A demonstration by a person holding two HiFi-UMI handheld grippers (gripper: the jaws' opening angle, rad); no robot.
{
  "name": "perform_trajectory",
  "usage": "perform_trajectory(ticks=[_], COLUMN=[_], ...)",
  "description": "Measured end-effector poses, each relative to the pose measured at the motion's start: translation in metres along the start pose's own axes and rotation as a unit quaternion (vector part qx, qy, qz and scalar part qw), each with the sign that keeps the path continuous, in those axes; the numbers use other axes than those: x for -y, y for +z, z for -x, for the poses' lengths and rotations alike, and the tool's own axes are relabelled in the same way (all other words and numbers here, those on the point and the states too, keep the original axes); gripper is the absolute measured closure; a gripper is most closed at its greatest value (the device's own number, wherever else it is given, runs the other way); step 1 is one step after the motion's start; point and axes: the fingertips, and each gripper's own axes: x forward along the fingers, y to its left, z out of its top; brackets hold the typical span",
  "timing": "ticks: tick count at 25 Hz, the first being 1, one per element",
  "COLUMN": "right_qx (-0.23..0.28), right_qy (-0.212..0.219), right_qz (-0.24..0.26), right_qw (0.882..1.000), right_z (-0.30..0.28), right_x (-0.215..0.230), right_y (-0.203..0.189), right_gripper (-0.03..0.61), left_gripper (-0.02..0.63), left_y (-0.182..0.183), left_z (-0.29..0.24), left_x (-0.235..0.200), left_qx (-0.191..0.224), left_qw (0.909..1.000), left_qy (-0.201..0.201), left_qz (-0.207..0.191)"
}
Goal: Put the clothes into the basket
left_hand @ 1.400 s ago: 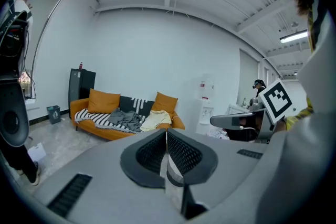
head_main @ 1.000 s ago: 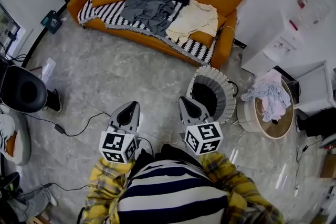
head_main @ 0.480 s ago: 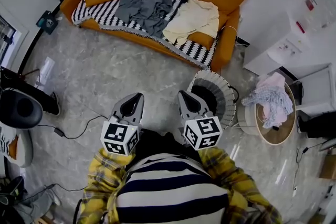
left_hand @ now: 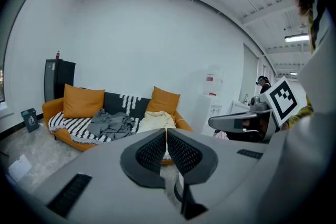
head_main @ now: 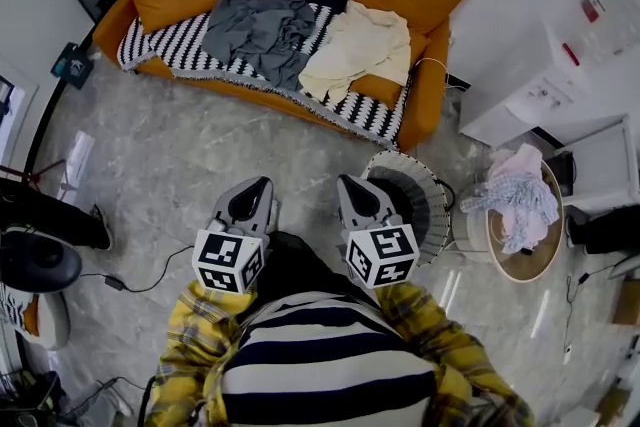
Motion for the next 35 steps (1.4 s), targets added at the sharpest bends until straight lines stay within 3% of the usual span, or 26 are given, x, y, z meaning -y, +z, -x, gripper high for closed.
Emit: perform_trajectory(ticks=[18, 23, 35], right_qx=[0.003, -0.001, -0.005], right_qy=[-0.113, -0.138, -0.186], right_qz=[-0.046, -0.05, -0.056], right_qw=[0.993, 0.989, 0.981], right_z=[-0.188, -0.21, -0.25], right_x=[0.043, 0.061, 0.14], right_y=[0.066, 0.073, 0.083], right_gripper=[0.551, 0.551, 0.549], left_gripper=[0.592, 0.592, 0.592], left_y=[0.055, 0.061, 0.078], left_z=[-0.148, -0.177, -0.262], left_x=[-0.147, -0.165, -0.172], left_qx=[-0.045, -0.053, -0.061], left_qw=[0.9905, 0.987, 0.9826], left_qy=[-0.126, -0.142, -0.166], left_qz=[-0.033, -0.053, -0.057])
